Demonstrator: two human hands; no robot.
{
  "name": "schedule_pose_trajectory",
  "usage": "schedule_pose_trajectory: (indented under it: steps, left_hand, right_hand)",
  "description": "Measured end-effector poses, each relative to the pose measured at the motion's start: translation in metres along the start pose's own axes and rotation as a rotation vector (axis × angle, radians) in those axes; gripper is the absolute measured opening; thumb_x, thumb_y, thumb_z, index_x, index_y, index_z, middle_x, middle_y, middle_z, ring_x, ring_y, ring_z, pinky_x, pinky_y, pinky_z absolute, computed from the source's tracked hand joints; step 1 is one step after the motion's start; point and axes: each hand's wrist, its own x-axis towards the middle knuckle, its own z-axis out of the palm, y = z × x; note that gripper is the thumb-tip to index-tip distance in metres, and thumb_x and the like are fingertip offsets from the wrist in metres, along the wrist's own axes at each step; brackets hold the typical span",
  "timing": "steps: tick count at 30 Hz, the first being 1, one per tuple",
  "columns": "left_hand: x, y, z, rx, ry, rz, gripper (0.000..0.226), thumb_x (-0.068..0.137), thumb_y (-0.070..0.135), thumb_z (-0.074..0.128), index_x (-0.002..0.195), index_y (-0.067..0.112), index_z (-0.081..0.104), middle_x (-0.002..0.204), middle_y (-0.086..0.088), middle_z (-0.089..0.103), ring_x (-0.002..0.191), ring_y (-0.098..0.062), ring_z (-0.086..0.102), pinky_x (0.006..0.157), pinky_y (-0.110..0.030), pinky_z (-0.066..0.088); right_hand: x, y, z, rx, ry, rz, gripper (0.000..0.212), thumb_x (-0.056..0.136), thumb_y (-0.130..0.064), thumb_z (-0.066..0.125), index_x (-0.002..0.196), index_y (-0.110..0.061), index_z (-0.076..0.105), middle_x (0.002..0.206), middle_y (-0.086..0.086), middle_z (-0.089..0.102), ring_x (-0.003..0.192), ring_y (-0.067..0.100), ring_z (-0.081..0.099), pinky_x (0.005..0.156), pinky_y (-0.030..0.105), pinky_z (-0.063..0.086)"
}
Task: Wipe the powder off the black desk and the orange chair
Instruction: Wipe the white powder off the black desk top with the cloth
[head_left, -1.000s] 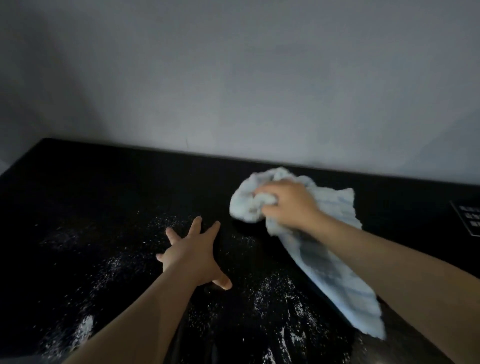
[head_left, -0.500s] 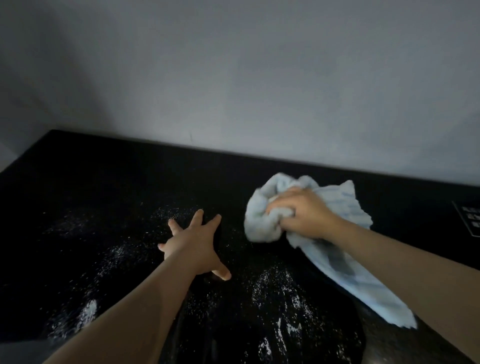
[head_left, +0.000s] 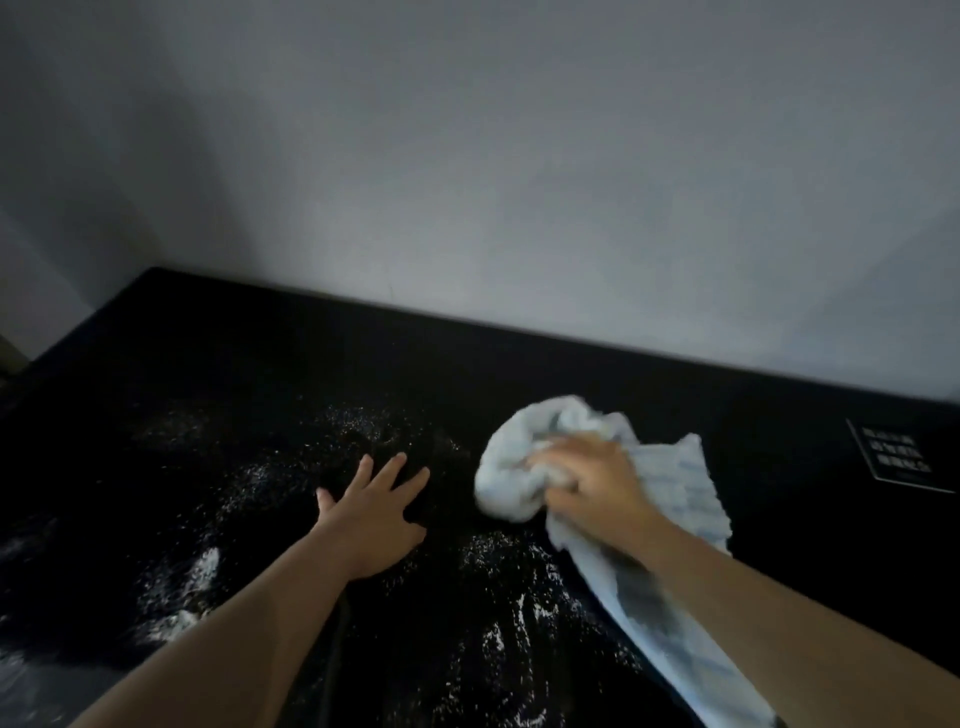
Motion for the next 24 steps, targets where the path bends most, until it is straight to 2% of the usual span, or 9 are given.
schedule_pose_trajectory:
  steps: [2,5,9,12,14,16,18,20,24]
  left_hand:
    - [-0.008,0.001,0.006,-0.001,0.006,0.005,0.067,0.095,0.039,0.036,0.148,0.039,-0.004,0.156,0.012,-0.019,0.143,-0.023,-0.021,0.110,-0.063,0.000]
    - [-0.020,0.006,0.015,-0.011,0.014,0.011,0.063,0.097,0.033,0.031,0.149,0.036,-0.004,0.156,0.010,-0.019,0.143,-0.024,-0.021,0.111,-0.062,0.000]
    - [-0.036,0.012,0.025,-0.001,0.040,0.023,0.062,0.096,0.028,0.030,0.149,0.034,-0.002,0.157,0.008,-0.017,0.143,-0.023,-0.020,0.112,-0.059,-0.001]
    - [-0.047,0.014,0.032,-0.017,0.042,0.037,0.062,0.096,0.029,0.030,0.150,0.032,0.000,0.157,0.008,-0.015,0.144,-0.023,-0.018,0.113,-0.057,-0.001]
    - [-0.054,0.015,0.039,-0.013,0.033,0.053,0.062,0.096,0.030,0.030,0.150,0.031,0.000,0.157,0.007,-0.016,0.144,-0.024,-0.019,0.113,-0.057,0.000]
    - [-0.060,0.016,0.044,-0.003,0.031,0.064,0.062,0.096,0.030,0.030,0.150,0.030,0.000,0.157,0.007,-0.016,0.144,-0.024,-0.019,0.113,-0.057,0.000]
    - [-0.064,0.018,0.047,-0.007,0.037,0.064,0.062,0.096,0.029,0.030,0.150,0.029,0.001,0.158,0.006,-0.015,0.144,-0.025,-0.018,0.113,-0.057,0.000]
    - [-0.066,0.019,0.047,-0.012,0.037,0.062,0.061,0.096,0.028,0.030,0.150,0.029,0.002,0.158,0.006,-0.014,0.144,-0.025,-0.018,0.113,-0.057,0.000]
    - [-0.072,0.022,0.052,0.003,0.025,0.075,0.060,0.097,0.028,0.028,0.150,0.029,0.001,0.158,0.005,-0.015,0.144,-0.025,-0.018,0.114,-0.056,0.001]
  right_hand:
    - [0.011,0.015,-0.020,-0.165,0.130,0.187,0.042,0.080,-0.031,0.045,0.118,-0.033,0.061,0.131,-0.002,0.055,0.122,0.026,0.047,0.100,0.051,0.036]
    - [0.000,0.022,-0.010,-0.399,-0.080,0.418,0.050,0.089,-0.041,0.043,0.137,-0.049,0.031,0.155,-0.012,0.018,0.142,0.022,0.014,0.109,0.058,0.013]
    - [-0.045,-0.012,0.021,-0.326,-0.105,0.260,0.050,0.080,-0.046,0.033,0.129,-0.052,0.032,0.153,-0.015,0.021,0.141,0.019,0.015,0.110,0.055,0.009]
    - [-0.075,-0.033,0.023,-0.130,-0.053,0.095,0.043,0.077,-0.039,0.036,0.117,-0.046,0.051,0.137,-0.017,0.045,0.125,0.015,0.038,0.102,0.044,0.029]
    - [-0.079,-0.024,0.009,-0.090,0.148,0.198,0.046,0.078,-0.029,0.044,0.121,-0.033,0.059,0.130,-0.004,0.055,0.117,0.022,0.050,0.096,0.046,0.039]
    - [-0.081,-0.006,-0.013,-0.273,0.265,0.520,0.051,0.085,-0.031,0.049,0.135,-0.031,0.046,0.144,0.004,0.042,0.125,0.032,0.043,0.098,0.049,0.038]
    - [-0.094,0.008,-0.022,-0.439,0.102,0.748,0.057,0.091,-0.043,0.042,0.144,-0.040,0.022,0.156,-0.001,0.016,0.136,0.031,0.025,0.104,0.053,0.029]
    - [-0.108,0.003,-0.009,-0.449,0.032,0.761,0.059,0.091,-0.048,0.035,0.144,-0.044,0.011,0.157,-0.004,0.006,0.139,0.029,0.014,0.105,0.056,0.024]
    - [-0.128,-0.042,0.029,-0.381,-0.009,0.652,0.058,0.088,-0.046,0.032,0.142,-0.046,0.011,0.156,-0.006,0.002,0.139,0.028,0.009,0.108,0.056,0.019]
